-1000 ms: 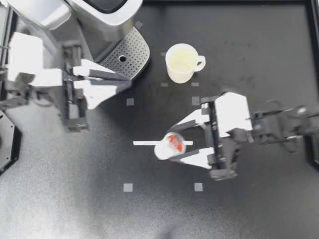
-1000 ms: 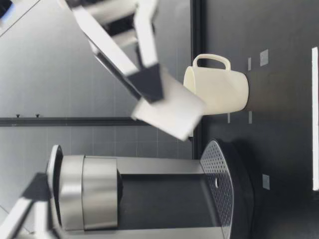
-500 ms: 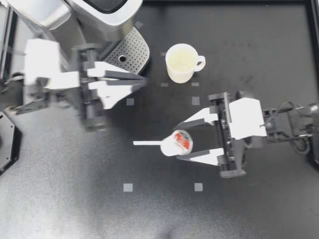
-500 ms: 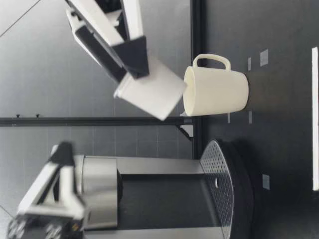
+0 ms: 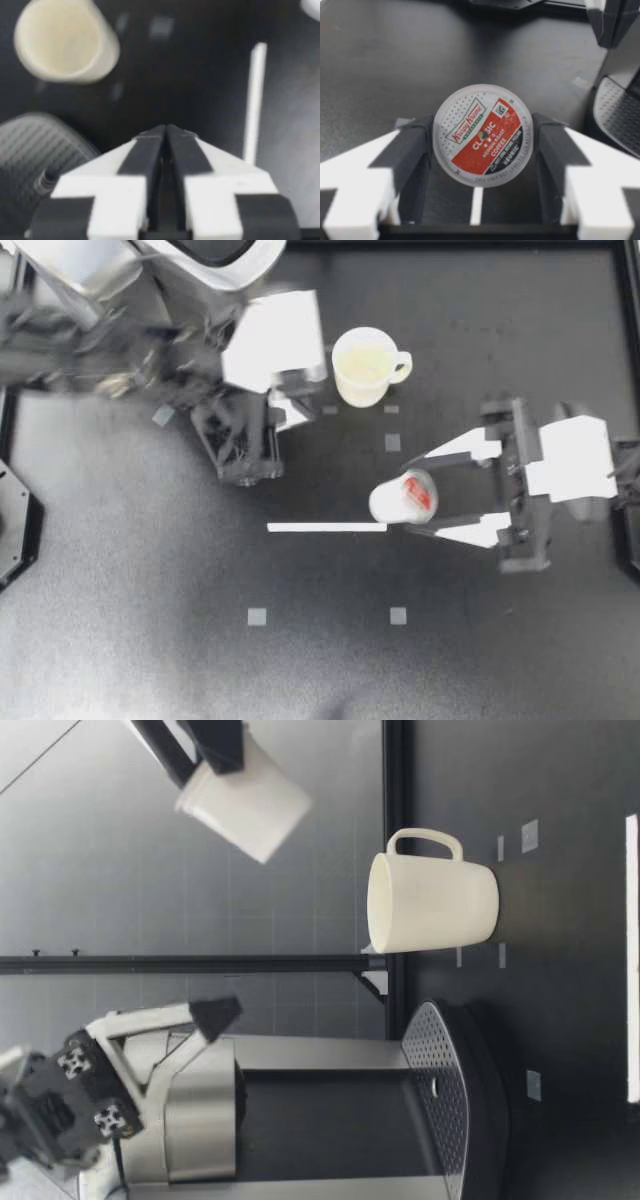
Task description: Place the coffee capsule inside the capsule container, then place the cup onto the center of the cup tray.
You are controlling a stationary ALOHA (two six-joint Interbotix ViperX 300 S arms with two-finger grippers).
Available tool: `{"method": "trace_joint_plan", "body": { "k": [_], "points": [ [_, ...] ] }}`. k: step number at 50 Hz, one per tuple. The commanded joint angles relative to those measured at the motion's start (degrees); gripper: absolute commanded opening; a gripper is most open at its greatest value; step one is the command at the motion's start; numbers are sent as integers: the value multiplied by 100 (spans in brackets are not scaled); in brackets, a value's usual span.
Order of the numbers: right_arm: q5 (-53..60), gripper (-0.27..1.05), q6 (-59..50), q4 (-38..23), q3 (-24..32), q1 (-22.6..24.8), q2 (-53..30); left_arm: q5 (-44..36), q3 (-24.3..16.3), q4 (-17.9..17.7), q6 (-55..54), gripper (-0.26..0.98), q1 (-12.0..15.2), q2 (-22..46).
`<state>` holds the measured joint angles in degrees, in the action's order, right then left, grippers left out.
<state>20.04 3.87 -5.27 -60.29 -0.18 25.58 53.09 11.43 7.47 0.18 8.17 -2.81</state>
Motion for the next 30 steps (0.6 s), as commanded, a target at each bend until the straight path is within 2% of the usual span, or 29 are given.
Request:
{"method": "trace_joint_plan", "body": {
  "k": [1, 7, 11, 12, 17, 23, 30],
  "points": [
    [79, 53, 35, -9, 0, -79, 176, 888, -589, 747, -272, 13, -193, 97],
    [114, 53, 53, 0, -97, -105, 237, 1828, -1011, 2347, -1028, 13, -624, 378],
    [132, 53, 70, -9, -141, -149, 264, 2312, -1116, 3445, -1433, 13, -896, 554],
    [141, 53, 70, -9, -158, -158, 264, 2452, -1125, 3814, -1547, 13, -1002, 615],
    [176, 53, 105, -9, -193, -185, 281, 2839, -1099, 4887, -1784, 13, -1283, 835],
    [193, 53, 149, 0, -202, -193, 290, 3155, -967, 5783, -1916, 13, -1512, 1063],
    [202, 53, 167, -9, -211, -193, 290, 3393, -738, 6354, -2030, 13, -1573, 1213]
  ]
}}
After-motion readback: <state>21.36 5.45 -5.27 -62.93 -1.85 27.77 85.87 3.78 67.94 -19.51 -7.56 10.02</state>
